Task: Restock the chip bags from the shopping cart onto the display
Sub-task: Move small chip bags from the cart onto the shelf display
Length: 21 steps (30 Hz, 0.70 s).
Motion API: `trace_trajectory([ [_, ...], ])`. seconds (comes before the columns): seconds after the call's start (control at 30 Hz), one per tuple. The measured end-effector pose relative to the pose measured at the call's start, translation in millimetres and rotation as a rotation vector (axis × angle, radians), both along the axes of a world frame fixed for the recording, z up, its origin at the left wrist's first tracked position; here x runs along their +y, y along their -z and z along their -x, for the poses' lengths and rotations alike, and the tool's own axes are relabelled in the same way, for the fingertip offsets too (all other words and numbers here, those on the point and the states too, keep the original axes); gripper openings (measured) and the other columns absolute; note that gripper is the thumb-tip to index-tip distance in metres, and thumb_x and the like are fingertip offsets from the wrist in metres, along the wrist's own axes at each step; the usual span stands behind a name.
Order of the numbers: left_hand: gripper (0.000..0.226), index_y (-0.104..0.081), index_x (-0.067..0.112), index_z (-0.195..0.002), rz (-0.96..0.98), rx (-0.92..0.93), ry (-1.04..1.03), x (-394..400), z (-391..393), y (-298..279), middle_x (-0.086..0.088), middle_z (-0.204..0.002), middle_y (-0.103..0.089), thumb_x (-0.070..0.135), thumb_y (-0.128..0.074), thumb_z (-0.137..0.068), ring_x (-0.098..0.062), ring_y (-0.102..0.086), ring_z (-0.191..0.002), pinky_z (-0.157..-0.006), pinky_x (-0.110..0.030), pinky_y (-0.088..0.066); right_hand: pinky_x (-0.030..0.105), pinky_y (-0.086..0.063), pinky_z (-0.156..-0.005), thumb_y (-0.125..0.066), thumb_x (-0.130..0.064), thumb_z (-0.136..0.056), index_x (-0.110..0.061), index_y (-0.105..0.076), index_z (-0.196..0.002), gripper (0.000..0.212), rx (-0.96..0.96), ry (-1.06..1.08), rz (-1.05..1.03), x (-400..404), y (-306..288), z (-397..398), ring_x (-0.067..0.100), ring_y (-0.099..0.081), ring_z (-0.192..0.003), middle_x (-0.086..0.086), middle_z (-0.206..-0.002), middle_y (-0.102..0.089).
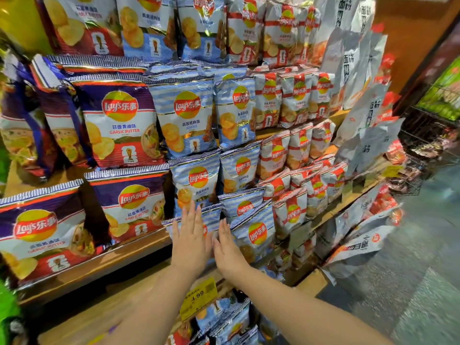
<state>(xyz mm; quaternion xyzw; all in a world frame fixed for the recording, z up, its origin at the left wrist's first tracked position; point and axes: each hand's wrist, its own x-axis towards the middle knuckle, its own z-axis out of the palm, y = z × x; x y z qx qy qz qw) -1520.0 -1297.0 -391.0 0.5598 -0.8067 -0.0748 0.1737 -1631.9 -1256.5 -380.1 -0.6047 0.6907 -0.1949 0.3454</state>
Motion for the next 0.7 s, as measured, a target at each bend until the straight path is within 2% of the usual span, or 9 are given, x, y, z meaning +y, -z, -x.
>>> trace_trajectory([
  [0.03, 0.069, -0.029, 0.000, -0.145, -0.010, 0.058, -0.019, 4.8, 6.5, -11.7, -0.012, -0.155, -0.016, 0.042, -0.029, -0.091, -0.029, -0.021, -0.143, -0.115, -0.048, -0.014, 0.016, 0.007, -0.110, -0.019, -0.026, -0.106, -0.012, 0.011, -0.151, 0.055, -0.046, 0.040, 0.009, 7.1, -7.8, 0.0, 0.011, 0.014, -0.145, -0.002, -0.157, 0.019],
  [0.13, 0.065, -0.002, 0.007, -0.151, -0.075, 0.175, -0.069, 15.5, 29.1, -43.9, -0.007, -0.159, 0.005, 0.037, -0.032, -0.101, -0.022, 0.006, -0.147, -0.116, -0.041, 0.005, 0.015, 0.005, -0.108, -0.019, -0.028, -0.106, -0.017, 0.009, -0.152, 0.055, -0.143, 0.141, 0.058, 27.3, -28.8, 5.6, 0.008, 0.012, -0.145, -0.006, -0.157, 0.018],
  [0.17, 0.065, 0.001, 0.009, -0.151, -0.069, 0.190, -0.072, 18.6, 37.1, -51.4, -0.005, -0.159, 0.008, 0.036, -0.031, -0.102, -0.020, 0.010, -0.147, -0.116, -0.040, 0.007, 0.016, 0.006, -0.110, -0.019, -0.028, -0.106, -0.018, 0.009, -0.151, 0.054, -0.159, 0.159, 0.077, 33.2, -35.3, 10.0, 0.007, 0.013, -0.144, -0.006, -0.157, 0.018],
  [0.3, 0.064, -0.001, 0.010, -0.151, -0.078, 0.231, -0.010, 40.8, 74.7, -82.5, -0.004, -0.160, 0.005, 0.037, -0.031, -0.102, -0.020, 0.010, -0.147, -0.116, -0.042, 0.003, 0.026, 0.007, -0.117, -0.020, -0.028, -0.106, -0.017, 0.007, -0.151, 0.054, -0.177, 0.226, 0.159, 59.4, -67.9, 45.5, 0.007, 0.014, -0.144, -0.004, -0.158, 0.015],
  [0.4, 0.064, -0.003, 0.011, -0.152, -0.083, 0.261, 0.083, 67.0, 110.6, -99.3, -0.004, -0.160, 0.003, 0.037, -0.033, -0.101, -0.019, 0.008, -0.147, -0.116, -0.042, 0.002, 0.025, 0.004, -0.117, -0.021, -0.031, -0.106, -0.016, 0.003, -0.152, 0.055, -0.133, 0.297, 0.200, 87.9, -89.8, 82.5, 0.009, 0.012, -0.145, -0.006, -0.159, 0.011],
  [0.53, 0.059, -0.014, 0.011, -0.151, -0.093, 0.339, 0.282, 117.6, 167.0, -117.9, -0.007, -0.159, -0.012, 0.029, -0.038, -0.100, -0.021, -0.005, -0.147, -0.117, -0.042, -0.006, 0.025, 0.002, -0.117, -0.023, -0.028, -0.106, -0.013, -0.009, -0.152, 0.051, -0.060, 0.430, 0.276, 147.0, -103.1, 126.9, 0.012, 0.007, -0.147, -0.004, -0.159, -0.001],
  [0.63, 0.057, -0.026, 0.005, -0.147, -0.065, 0.406, 0.480, 173.7, 208.0, -132.5, -0.018, -0.151, -0.030, 0.014, -0.048, -0.095, -0.033, -0.029, -0.138, -0.111, -0.043, -0.021, 0.028, -0.001, -0.119, -0.025, -0.024, -0.105, -0.009, -0.014, -0.152, 0.050, 0.002, 0.581, 0.364, 205.3, -107.8, 159.4, 0.015, -0.001, -0.148, 0.003, -0.160, -0.008],
  [0.7, 0.054, -0.032, 0.003, -0.144, -0.068, 0.396, 0.581, 215.2, 234.1, -140.6, -0.021, -0.145, -0.038, 0.012, -0.047, -0.093, -0.036, -0.036, -0.131, -0.107, -0.044, -0.026, 0.031, -0.003, -0.120, -0.024, -0.023, -0.105, -0.009, -0.012, -0.152, 0.050, 0.049, 0.671, 0.390, 249.9, -112.1, 181.5, 0.017, -0.002, -0.148, 0.003, -0.160, -0.007],
])
